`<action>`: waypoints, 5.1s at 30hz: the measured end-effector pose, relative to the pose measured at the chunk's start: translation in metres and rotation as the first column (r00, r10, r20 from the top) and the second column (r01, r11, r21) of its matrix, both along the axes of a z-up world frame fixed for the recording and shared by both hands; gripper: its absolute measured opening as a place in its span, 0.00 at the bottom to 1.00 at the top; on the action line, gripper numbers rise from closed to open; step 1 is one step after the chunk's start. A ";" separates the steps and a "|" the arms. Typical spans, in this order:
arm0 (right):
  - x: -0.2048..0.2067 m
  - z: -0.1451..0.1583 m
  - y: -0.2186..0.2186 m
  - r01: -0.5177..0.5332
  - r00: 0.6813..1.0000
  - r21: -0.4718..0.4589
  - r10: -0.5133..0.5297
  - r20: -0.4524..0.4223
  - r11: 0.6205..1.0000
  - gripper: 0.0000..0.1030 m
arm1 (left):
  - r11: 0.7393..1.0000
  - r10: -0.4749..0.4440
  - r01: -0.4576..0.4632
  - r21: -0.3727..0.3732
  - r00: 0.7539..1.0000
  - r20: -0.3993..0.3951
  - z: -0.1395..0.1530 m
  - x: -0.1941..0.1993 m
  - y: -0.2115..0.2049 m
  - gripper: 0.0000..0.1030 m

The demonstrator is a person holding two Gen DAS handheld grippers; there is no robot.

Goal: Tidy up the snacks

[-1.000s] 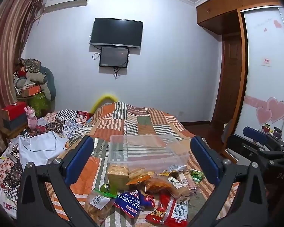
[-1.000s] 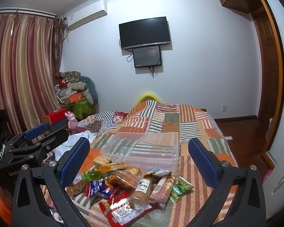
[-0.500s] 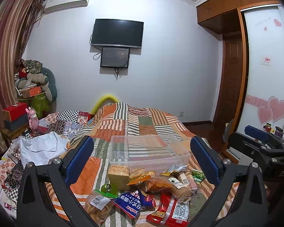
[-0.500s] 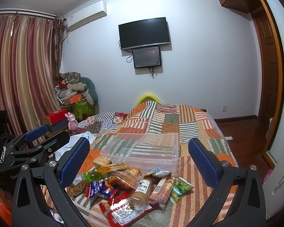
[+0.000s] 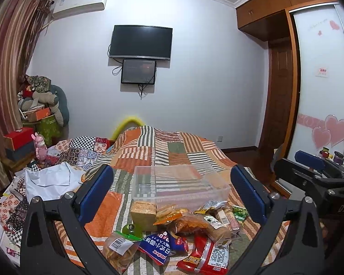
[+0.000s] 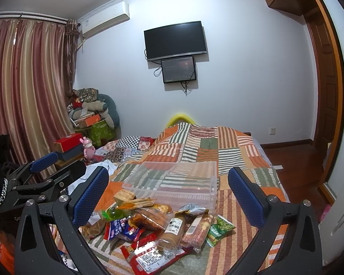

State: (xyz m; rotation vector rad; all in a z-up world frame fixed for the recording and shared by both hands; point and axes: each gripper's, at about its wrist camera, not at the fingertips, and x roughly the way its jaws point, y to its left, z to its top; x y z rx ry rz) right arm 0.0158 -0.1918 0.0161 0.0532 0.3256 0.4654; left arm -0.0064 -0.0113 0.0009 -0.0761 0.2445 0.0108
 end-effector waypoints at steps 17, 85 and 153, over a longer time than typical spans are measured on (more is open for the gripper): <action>-0.001 0.001 0.002 -0.005 1.000 0.003 0.005 0.000 1.000 1.00 | 1.000 0.009 -0.009 -0.003 1.000 -0.001 -0.001 0.002 -0.001 1.00; 0.062 -0.091 0.000 -0.066 0.908 -0.065 0.033 -0.417 0.996 0.69 | 0.999 0.009 0.016 0.041 0.829 -0.559 -0.116 0.058 0.127 0.66; 0.064 -0.107 0.015 -0.097 0.880 -0.156 0.012 -0.474 0.983 0.30 | 0.999 -0.009 -0.009 -0.033 0.860 -0.510 -0.137 0.049 0.101 0.53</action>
